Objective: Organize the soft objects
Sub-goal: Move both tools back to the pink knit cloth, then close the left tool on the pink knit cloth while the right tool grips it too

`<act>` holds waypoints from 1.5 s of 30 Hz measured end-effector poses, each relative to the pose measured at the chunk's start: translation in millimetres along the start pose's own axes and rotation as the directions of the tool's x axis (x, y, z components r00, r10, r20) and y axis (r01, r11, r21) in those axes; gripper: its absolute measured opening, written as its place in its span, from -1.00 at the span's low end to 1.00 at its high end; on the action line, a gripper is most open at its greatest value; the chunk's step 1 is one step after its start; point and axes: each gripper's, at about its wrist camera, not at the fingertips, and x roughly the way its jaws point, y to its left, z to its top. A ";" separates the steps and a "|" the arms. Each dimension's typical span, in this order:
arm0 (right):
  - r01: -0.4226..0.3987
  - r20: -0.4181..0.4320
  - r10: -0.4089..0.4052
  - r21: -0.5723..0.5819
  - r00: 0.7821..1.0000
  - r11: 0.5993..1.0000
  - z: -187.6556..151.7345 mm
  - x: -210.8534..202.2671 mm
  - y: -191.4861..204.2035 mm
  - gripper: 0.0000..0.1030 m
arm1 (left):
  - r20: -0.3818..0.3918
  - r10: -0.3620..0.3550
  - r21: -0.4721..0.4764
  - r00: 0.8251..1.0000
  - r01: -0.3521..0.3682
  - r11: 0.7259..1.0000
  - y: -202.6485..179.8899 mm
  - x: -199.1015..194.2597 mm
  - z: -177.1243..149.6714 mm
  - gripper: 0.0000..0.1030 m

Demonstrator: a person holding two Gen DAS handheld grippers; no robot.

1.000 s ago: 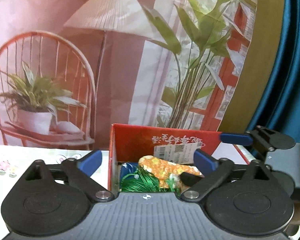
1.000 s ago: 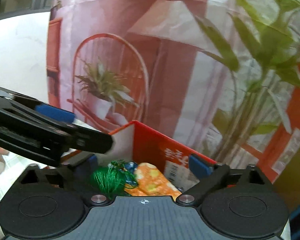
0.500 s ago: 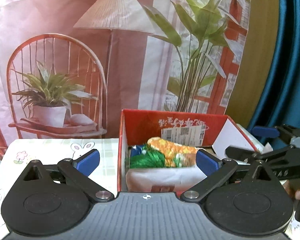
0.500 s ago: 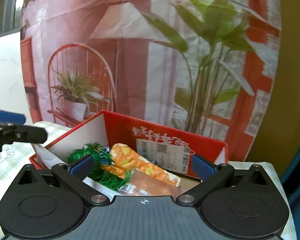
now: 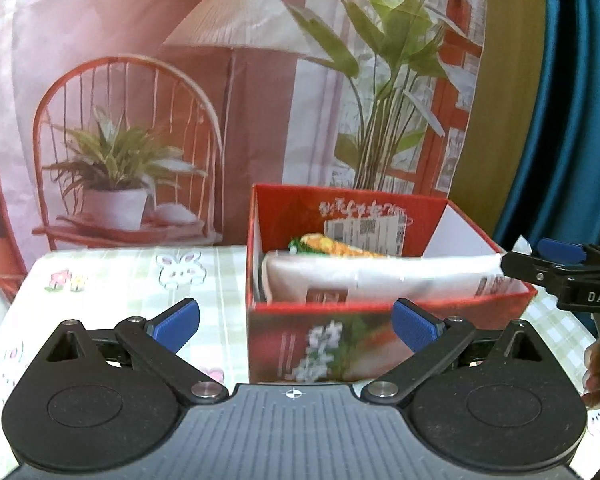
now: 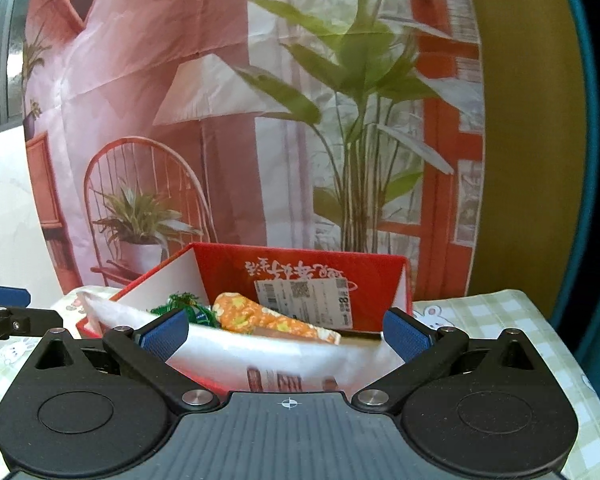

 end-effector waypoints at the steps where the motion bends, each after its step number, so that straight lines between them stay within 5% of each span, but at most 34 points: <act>1: 0.004 0.002 -0.004 -0.004 1.000 1.000 -4.3 -3.4 -0.9 0.99 | -0.005 -0.004 -0.007 1.000 0.003 1.000 1.6 -1.3 -4.7 1.00; 9: 0.033 -0.002 -0.033 -0.013 0.999 0.999 -44.2 -20.1 -5.5 0.99 | -0.078 0.017 -0.003 0.997 -0.017 1.000 0.3 4.7 -40.2 1.00; 19: 0.079 -0.174 -0.077 0.003 0.982 0.997 -106.8 -5.8 2.3 0.99 | -0.188 0.044 -0.040 0.981 -0.052 0.998 1.6 35.4 -87.2 1.00; 27: 0.142 -0.265 -0.152 -0.057 0.952 0.988 -125.5 10.4 17.1 0.99 | -0.263 0.058 -0.052 0.963 -0.074 0.996 4.4 60.2 -110.7 1.00; 45: 0.197 -0.323 -0.230 -0.132 0.918 0.971 -130.7 16.6 27.5 0.99 | -0.222 0.093 -0.007 0.971 -0.097 0.995 -5.3 59.7 -122.2 1.00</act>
